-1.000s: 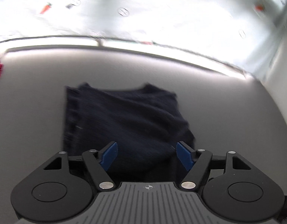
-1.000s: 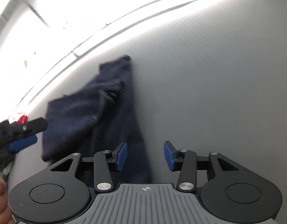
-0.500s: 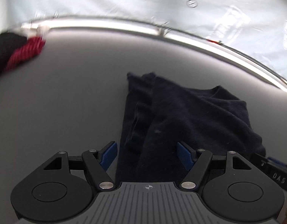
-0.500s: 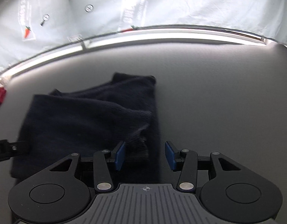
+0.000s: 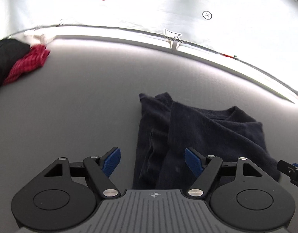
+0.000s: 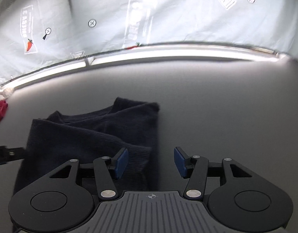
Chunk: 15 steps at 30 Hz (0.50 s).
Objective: Fold clothes
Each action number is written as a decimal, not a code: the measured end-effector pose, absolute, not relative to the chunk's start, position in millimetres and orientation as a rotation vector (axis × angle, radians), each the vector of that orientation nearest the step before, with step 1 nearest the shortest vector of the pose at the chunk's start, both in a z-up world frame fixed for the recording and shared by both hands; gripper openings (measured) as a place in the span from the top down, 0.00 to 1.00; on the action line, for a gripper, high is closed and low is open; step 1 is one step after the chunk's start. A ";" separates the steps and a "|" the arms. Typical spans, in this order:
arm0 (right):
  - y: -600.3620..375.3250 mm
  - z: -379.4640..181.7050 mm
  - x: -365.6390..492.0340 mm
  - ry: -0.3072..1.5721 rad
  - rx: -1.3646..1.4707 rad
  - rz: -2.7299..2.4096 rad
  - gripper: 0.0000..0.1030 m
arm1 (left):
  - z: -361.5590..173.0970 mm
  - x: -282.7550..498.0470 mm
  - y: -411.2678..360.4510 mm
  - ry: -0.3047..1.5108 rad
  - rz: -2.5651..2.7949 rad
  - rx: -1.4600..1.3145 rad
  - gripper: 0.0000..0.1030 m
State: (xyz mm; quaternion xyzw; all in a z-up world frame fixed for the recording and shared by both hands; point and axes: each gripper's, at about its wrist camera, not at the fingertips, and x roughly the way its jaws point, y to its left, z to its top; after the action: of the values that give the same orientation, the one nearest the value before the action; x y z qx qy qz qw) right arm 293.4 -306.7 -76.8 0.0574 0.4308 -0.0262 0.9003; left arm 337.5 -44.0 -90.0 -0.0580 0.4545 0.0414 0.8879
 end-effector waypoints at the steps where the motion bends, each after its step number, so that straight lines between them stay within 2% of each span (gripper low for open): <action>1: -303.8 -81.1 297.1 0.908 0.100 -0.068 0.36 | -94.7 341.1 -44.3 0.959 0.097 -0.114 0.25; 10: -333.1 -87.8 277.2 0.894 0.188 -0.066 0.30 | -99.8 330.5 -13.0 0.984 0.086 -0.218 0.24; 15: -356.7 -86.8 243.2 0.898 0.301 0.042 0.28 | -97.4 300.5 -8.1 1.000 0.102 -0.150 0.24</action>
State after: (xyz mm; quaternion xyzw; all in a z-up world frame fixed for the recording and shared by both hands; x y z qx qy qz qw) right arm 243.2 -356.7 -86.8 0.1449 0.4322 0.0205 0.8898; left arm 300.5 -8.1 -97.4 -0.0720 0.4786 0.0491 0.8737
